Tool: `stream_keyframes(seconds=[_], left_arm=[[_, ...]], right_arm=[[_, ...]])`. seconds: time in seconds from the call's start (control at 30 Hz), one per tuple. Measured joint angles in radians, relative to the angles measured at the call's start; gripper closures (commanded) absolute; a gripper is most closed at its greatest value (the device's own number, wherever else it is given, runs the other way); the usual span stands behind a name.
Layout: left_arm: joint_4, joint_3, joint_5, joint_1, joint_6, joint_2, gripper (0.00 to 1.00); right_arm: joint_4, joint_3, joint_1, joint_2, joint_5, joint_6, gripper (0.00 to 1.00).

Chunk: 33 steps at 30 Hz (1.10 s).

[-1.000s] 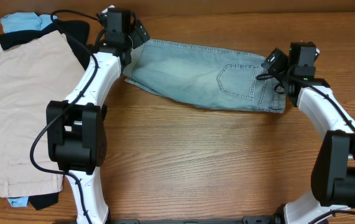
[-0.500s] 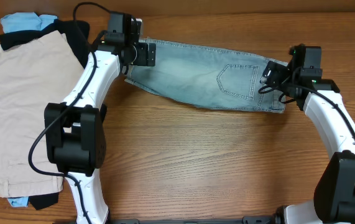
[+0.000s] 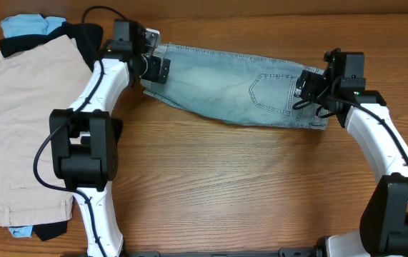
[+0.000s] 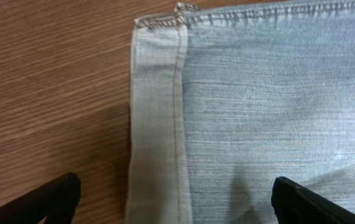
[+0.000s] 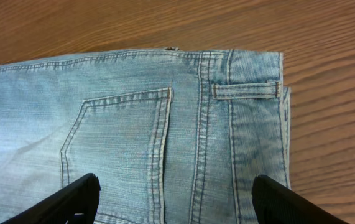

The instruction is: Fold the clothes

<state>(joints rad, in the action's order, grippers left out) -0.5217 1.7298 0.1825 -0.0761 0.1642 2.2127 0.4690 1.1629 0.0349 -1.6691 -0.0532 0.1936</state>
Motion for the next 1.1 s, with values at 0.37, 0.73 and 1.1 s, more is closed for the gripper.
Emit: stream_keyframes(seconds=[0.37, 0.73, 1.1], left_arm=[[0.016, 0.000, 0.044, -0.010, 0.025, 0.017, 0.00], [-0.003, 0.000, 0.069, -0.009, 0.027, 0.037, 0.00], [-0.036, 0.000, 0.069, -0.010, 0.027, 0.037, 0.00]], right_arm=[[0.019, 0.000, 0.170, -0.065, -0.220, -0.065, 0.18], [0.018, 0.000, 0.259, -0.165, -0.366, -0.130, 0.19], [0.018, 0.000, 0.259, -0.264, -0.346, -0.151, 0.20]])
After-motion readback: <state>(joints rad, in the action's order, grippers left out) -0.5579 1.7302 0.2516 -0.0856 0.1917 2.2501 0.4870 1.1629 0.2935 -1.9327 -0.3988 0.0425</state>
